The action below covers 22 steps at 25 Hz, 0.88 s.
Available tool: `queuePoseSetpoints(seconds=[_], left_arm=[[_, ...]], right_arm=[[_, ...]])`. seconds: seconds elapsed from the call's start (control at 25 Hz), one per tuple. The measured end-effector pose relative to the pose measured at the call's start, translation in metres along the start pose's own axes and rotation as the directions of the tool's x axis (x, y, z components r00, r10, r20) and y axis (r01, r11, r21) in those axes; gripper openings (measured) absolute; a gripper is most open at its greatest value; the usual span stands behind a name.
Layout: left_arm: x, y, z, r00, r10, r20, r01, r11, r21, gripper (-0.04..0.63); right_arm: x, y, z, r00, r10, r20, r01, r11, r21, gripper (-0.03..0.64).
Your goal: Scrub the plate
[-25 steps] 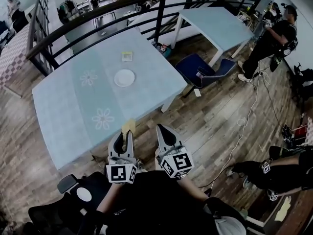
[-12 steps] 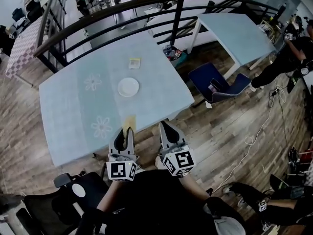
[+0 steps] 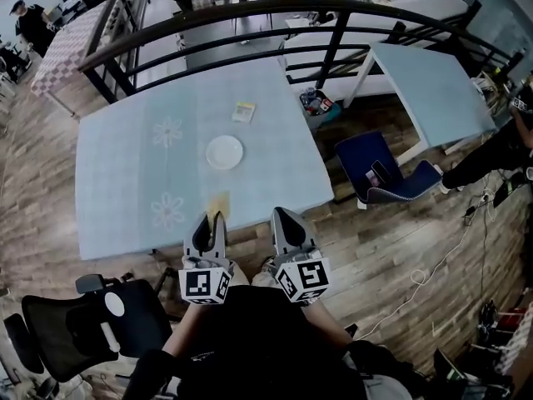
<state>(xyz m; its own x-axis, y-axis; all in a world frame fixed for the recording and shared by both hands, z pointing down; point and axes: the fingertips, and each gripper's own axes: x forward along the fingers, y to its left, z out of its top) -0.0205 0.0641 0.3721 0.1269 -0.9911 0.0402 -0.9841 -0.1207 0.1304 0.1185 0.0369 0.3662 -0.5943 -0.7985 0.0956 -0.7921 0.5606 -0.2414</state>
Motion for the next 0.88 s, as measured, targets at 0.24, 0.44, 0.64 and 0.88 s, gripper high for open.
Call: queuePoseSetpoints(seconds=[0.24, 0.44, 0.64, 0.88], left_arm=[[0.024, 0.003, -0.001, 1.0, -0.003, -0.017, 0.003, 1.0, 0.018, 0.069], [0.048, 0.013, -0.028, 0.996, -0.032, -0.088, 0.028, 0.999, -0.045, 0.069], [0.092, 0.025, -0.03, 0.986, -0.115, -0.12, 0.107, 0.992, -0.069, 0.069], [0.155, 0.054, -0.025, 0.977, -0.182, -0.112, 0.174, 0.982, -0.078, 0.069]], right_arm=[[0.021, -0.015, -0.005, 0.999, 0.001, -0.039, 0.0, 0.999, 0.034, 0.002], [0.044, -0.02, -0.013, 0.997, -0.018, -0.074, 0.021, 0.999, 0.035, 0.002], [0.081, -0.027, -0.004, 0.993, -0.062, -0.103, 0.064, 0.998, 0.015, 0.002], [0.131, -0.038, 0.004, 0.983, -0.134, -0.127, 0.133, 0.991, -0.016, 0.002]])
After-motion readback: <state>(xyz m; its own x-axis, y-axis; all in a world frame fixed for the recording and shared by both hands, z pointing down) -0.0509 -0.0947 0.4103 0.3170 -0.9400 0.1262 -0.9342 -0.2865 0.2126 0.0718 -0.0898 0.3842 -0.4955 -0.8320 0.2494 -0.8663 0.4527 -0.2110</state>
